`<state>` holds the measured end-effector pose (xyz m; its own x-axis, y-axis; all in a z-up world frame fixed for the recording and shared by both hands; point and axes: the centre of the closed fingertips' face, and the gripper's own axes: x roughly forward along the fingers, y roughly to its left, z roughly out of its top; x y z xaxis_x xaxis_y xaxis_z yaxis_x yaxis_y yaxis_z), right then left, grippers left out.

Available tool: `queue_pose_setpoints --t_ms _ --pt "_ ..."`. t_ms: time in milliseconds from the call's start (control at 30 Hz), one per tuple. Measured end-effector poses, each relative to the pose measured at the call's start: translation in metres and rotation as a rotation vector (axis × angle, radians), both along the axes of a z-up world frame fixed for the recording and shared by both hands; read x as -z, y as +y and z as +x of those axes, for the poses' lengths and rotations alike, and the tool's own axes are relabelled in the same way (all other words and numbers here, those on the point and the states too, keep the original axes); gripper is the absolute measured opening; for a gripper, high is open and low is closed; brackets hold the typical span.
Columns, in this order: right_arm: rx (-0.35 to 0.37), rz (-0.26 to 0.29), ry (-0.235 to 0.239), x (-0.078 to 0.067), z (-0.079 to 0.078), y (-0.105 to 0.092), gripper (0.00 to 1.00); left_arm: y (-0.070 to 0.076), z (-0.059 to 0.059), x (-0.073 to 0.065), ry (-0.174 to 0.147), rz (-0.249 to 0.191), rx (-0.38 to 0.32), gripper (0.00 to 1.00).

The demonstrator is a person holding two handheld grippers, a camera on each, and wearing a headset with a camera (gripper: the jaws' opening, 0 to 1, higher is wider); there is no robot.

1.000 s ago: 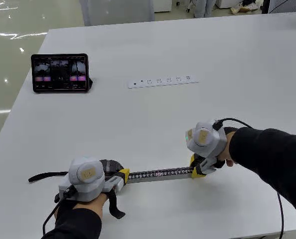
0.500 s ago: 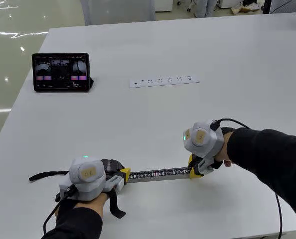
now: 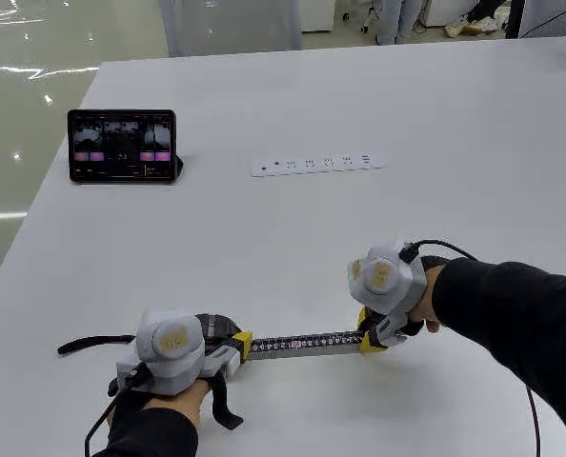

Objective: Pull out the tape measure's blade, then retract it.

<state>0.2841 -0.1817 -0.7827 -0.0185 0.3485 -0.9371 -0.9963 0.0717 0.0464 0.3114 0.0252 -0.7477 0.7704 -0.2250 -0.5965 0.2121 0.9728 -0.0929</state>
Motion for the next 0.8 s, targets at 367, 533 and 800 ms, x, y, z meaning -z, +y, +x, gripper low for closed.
queue_pose_setpoints --t_ms 367,533,800 --pt "-0.008 -0.001 -0.005 0.000 0.001 0.007 0.11 0.000 0.001 0.000 0.001 -0.002 0.002 0.61" --pt "-0.008 -0.002 -0.002 0.000 0.001 0.010 0.11 0.000 0.001 0.000 0.003 -0.003 0.002 0.61" --pt "-0.002 0.000 -0.001 0.000 0.001 0.014 0.11 0.000 0.001 0.000 0.005 -0.005 0.001 0.61"
